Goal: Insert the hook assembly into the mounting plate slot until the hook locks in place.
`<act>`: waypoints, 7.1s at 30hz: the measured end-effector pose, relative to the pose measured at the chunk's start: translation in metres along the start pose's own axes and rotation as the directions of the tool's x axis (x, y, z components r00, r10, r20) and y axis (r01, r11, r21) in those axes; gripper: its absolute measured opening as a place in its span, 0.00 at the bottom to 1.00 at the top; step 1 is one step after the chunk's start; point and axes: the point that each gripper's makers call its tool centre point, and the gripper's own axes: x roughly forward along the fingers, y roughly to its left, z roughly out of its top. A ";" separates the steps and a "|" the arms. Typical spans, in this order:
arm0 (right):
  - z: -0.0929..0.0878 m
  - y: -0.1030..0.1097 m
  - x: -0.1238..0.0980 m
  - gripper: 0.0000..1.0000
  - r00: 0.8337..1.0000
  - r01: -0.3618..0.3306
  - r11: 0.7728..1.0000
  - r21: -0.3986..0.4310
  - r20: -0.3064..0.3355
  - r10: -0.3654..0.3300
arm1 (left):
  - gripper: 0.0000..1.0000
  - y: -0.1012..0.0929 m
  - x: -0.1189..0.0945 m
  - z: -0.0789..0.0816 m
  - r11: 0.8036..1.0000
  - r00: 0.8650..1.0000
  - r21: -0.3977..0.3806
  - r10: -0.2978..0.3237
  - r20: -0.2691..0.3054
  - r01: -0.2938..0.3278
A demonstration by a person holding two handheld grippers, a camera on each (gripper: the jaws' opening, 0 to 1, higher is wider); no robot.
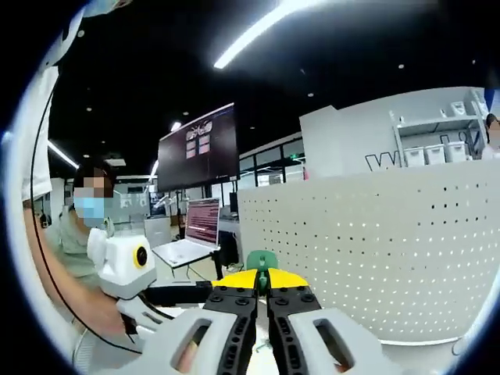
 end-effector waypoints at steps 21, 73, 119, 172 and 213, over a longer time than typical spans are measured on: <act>0.026 -0.042 0.026 0.00 0.980 0.184 0.981 0.056 0.060 -0.187 | 0.75 0.019 -0.021 -0.002 0.999 0.999 0.030 0.024 0.028 -0.024; 0.056 -0.106 0.106 0.01 0.901 0.419 0.908 0.019 0.113 -0.418 | 0.75 0.032 -0.035 -0.003 0.998 0.995 0.030 0.050 0.087 -0.053; 0.049 -0.130 0.149 0.01 0.876 0.472 0.881 -0.020 0.121 -0.467 | 0.73 0.034 -0.042 0.004 0.999 0.991 0.010 0.049 0.122 -0.050; 0.042 -0.125 0.157 0.18 0.829 0.542 0.829 0.140 0.074 -0.555 | 0.71 0.041 -0.044 0.005 0.997 0.988 -0.019 0.070 0.138 -0.068; 0.029 -0.105 0.115 0.35 0.972 0.206 0.973 0.105 0.095 -0.216 | 0.71 0.047 -0.040 -0.006 0.995 0.992 -0.016 0.099 0.073 -0.098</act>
